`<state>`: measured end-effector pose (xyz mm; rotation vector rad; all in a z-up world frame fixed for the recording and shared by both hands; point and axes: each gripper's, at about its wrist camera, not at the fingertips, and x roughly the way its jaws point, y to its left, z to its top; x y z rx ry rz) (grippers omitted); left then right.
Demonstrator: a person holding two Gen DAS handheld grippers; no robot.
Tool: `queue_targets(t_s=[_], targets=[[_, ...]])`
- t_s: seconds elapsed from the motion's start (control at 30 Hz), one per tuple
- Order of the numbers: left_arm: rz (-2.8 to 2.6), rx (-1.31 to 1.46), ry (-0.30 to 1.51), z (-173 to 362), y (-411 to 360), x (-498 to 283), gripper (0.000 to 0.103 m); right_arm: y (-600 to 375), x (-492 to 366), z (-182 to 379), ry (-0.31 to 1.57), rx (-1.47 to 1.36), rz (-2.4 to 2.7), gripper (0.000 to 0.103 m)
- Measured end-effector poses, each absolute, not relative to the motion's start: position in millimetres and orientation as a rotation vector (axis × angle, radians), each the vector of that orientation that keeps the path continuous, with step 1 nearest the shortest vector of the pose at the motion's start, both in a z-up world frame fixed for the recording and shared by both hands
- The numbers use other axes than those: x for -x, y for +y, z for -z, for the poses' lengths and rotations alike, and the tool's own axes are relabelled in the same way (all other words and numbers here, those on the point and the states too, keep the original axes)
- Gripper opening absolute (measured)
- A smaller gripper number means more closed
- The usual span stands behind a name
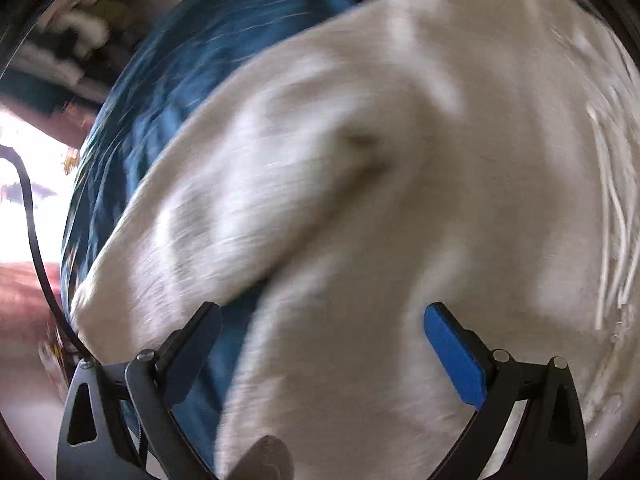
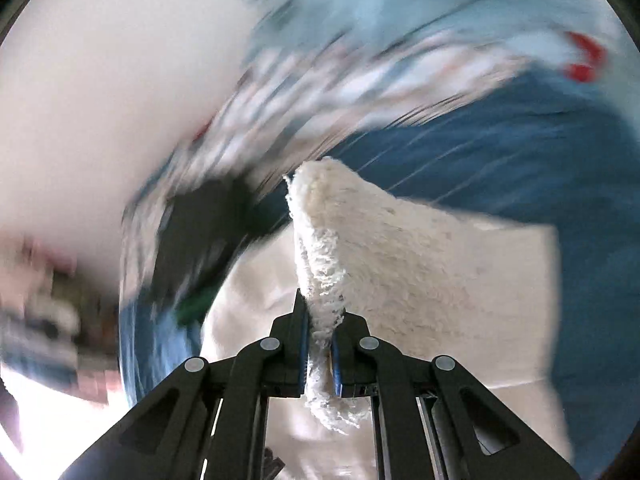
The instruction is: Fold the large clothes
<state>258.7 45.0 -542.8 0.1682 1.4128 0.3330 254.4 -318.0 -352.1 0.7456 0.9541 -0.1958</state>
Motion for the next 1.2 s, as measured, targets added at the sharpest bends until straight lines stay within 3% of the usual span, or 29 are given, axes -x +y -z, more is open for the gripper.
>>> queue_targets(t_s=[0.2,0.27,0.3,0.33,0.4,0.57,0.73,0.87,0.97,1.0,1.03,1.2], targets=[[-0.514,-0.054,1.464,539,159,-226,0.103,-113,-356,471,1.222,-0.319,-0.102,0.009],[-0.563,-0.011,1.483,541,193,-214,0.103,-65,-371,514,1.343,-0.139,-0.124,0.016],[-0.578,0.010,1.487,541,201,-208,0.103,-55,-365,520,1.365,-0.113,-0.133,0.025],[-0.595,0.059,1.488,541,219,-199,0.103,-53,-368,526,1.384,-0.126,-0.168,0.041],[-0.618,0.154,1.486,539,245,-185,0.103,-68,-363,515,1.385,-0.263,-0.240,0.064],[-0.611,0.619,1.440,546,314,-153,0.103,-140,-322,462,1.305,-0.444,-0.191,0.065],[-0.564,1.200,1.201,587,380,-141,0.102,-184,-257,454,1.355,-0.551,-0.086,0.065],[-0.703,1.249,1.102,602,418,-159,0.099,-185,-222,479,1.417,-0.629,-0.003,0.065],[-0.828,1.114,1.068,594,434,-183,0.058,-162,-215,494,1.420,-0.625,0.037,0.065],[-0.854,1.034,1.067,590,444,-199,0.032,-156,-216,495,1.416,-0.583,0.068,0.065],[-0.849,0.993,1.059,588,449,-208,0.020,-150,-217,496,1.416,-0.535,0.094,0.069],[-0.789,0.697,1.009,542,449,-263,0.015,-105,-238,496,1.398,-0.189,0.193,0.073]])
